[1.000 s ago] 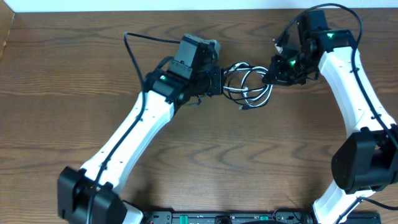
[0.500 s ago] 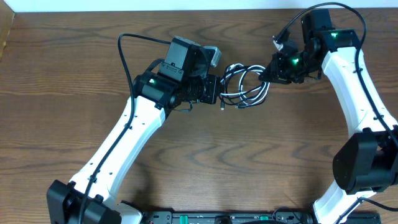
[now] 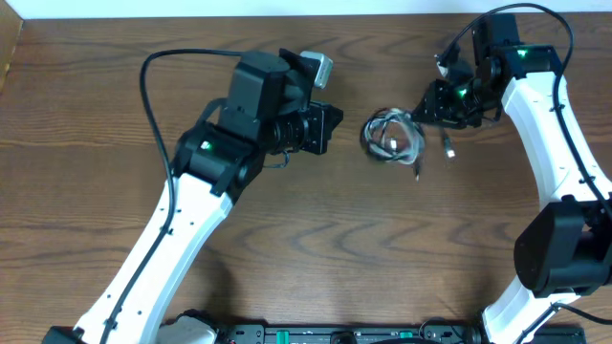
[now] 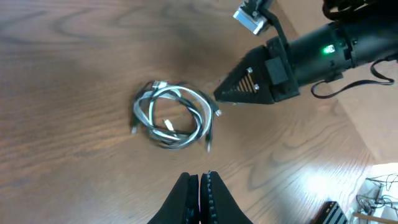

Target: Untangle cables

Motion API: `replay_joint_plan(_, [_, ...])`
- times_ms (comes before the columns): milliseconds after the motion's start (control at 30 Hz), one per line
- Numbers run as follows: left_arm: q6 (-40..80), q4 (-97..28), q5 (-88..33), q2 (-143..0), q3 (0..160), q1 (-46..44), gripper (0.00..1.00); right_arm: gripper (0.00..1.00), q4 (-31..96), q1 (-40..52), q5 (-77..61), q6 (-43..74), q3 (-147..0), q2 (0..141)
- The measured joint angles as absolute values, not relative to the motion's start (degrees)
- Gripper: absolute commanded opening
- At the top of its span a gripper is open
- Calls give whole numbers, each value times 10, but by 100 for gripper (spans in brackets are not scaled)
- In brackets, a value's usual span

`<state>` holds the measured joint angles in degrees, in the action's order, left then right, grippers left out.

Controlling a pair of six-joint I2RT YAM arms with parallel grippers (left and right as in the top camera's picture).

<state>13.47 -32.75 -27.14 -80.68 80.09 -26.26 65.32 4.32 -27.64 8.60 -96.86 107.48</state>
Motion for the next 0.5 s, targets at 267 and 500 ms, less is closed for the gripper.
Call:
replay_joint_plan(267, [135,-328,-271,-814,801,-263,7,34,648,43,-288,75,-969,1074])
replay_joint_plan(500, [173,-332,-228,-847,801,-263,8,32,578,55,-234,124,-968,1074])
